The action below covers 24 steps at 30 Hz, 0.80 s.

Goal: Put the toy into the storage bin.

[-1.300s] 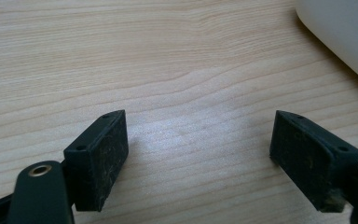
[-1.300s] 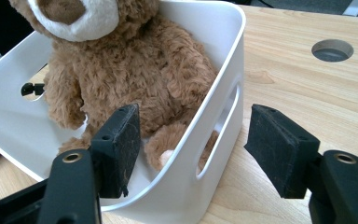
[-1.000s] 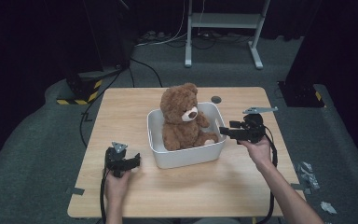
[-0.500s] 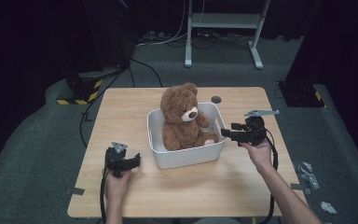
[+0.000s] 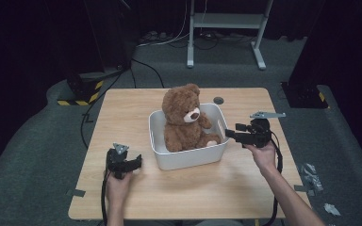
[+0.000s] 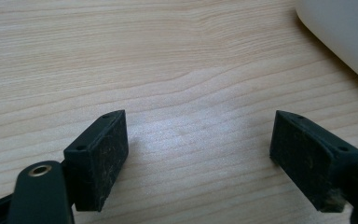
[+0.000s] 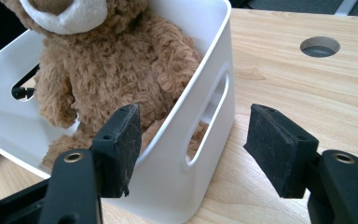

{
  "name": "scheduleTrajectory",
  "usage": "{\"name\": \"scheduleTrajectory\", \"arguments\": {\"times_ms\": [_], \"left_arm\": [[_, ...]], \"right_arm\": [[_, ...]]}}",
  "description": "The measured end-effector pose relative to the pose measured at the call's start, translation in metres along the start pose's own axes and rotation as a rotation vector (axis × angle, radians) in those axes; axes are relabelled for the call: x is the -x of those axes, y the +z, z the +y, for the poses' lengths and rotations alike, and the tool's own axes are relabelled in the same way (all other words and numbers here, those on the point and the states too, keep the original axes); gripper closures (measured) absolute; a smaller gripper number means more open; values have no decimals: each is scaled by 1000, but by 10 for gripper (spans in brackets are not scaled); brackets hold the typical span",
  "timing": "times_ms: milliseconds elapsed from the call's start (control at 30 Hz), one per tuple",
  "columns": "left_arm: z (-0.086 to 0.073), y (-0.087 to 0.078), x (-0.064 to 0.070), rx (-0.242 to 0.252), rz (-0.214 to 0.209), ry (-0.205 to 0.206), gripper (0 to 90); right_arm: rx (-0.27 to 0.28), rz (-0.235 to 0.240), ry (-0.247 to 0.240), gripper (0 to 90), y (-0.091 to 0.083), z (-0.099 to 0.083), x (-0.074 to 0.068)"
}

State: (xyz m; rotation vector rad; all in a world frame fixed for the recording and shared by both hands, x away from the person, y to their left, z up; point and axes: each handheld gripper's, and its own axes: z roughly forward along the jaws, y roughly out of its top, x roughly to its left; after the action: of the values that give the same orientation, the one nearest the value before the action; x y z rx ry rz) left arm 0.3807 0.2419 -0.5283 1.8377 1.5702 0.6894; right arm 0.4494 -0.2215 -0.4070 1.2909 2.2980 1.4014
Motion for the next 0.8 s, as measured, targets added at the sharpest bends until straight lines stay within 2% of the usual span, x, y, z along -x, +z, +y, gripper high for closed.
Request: {"name": "scheduleTrajectory", "arguments": {"times_ms": [367, 533, 800], "left_arm": [[0, 0, 0, 0, 0, 0, 192], [0, 0, 0, 0, 0, 0, 191], [0, 0, 0, 0, 0, 0, 192]], "right_arm": [[40, -2, 4, 351, -5, -3, 3], [44, 14, 21, 351, -7, -5, 4], [67, 16, 9, 352, -11, -9, 5]]}}
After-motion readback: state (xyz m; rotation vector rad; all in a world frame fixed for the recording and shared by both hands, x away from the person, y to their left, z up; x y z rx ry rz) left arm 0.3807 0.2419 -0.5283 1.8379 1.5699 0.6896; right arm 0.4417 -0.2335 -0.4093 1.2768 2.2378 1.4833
